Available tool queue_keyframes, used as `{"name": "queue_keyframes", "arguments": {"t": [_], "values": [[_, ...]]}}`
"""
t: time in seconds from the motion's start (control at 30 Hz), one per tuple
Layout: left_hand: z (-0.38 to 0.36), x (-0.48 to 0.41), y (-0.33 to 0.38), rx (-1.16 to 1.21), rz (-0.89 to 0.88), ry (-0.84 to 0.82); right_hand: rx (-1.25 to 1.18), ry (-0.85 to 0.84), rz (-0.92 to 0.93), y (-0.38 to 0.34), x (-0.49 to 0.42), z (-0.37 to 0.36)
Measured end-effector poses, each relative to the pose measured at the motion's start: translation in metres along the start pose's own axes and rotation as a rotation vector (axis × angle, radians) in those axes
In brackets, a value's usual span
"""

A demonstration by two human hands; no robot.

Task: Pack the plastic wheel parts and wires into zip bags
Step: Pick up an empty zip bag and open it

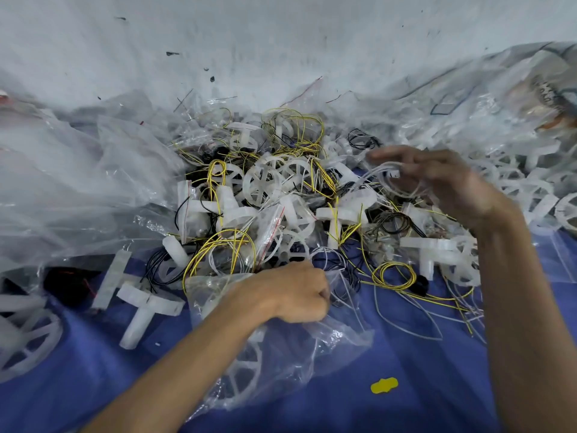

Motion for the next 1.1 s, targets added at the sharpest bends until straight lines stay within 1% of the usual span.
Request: {"name": "queue_keyframes", "arguments": {"t": [0.07,0.2,0.3,0.37,0.43,0.53,0.7,0.8,0.9,0.97,1.1], "values": [[0.001,0.000,0.000,0.018,0.001,0.012,-0.148,0.041,0.039,0.001,0.001,0.006],[-0.001,0.000,-0.002,0.030,0.007,0.014,-0.185,-0.013,0.073,0.001,0.004,0.007],[-0.001,0.000,-0.003,0.038,0.015,0.004,-0.337,-0.004,0.108,-0.002,0.004,0.008],[-0.001,0.001,-0.002,0.047,0.018,0.000,-0.383,-0.014,0.116,-0.003,0.005,0.008],[0.001,0.001,0.000,0.058,0.014,0.007,-0.377,-0.045,0.109,-0.005,0.005,0.004],[0.007,0.004,0.004,0.084,0.000,0.060,-0.395,-0.100,0.064,-0.006,0.002,-0.007],[0.015,0.008,0.009,0.103,-0.037,0.128,-0.416,-0.208,-0.098,0.000,0.000,-0.025],[0.015,0.008,0.008,0.105,-0.042,0.172,-0.405,-0.227,-0.171,0.003,-0.002,-0.031],[0.018,0.009,0.006,0.137,-0.038,0.226,-0.390,-0.258,-0.177,0.004,-0.006,-0.035],[0.020,0.010,0.005,0.186,-0.018,0.241,-0.353,-0.275,-0.168,0.003,-0.006,-0.037],[0.022,0.012,0.007,0.267,0.013,0.245,-0.150,-0.282,-0.173,0.005,-0.004,-0.039]]}}
Point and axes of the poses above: each hand's wrist, its own x-axis away from the middle knuckle, its own z-axis out of the back of the hand, y = z × x, the point moved 5 cm from there along -x, towards the middle knuckle, and after that the axes turned 5 degrees about -y, right-handed, at the moved point
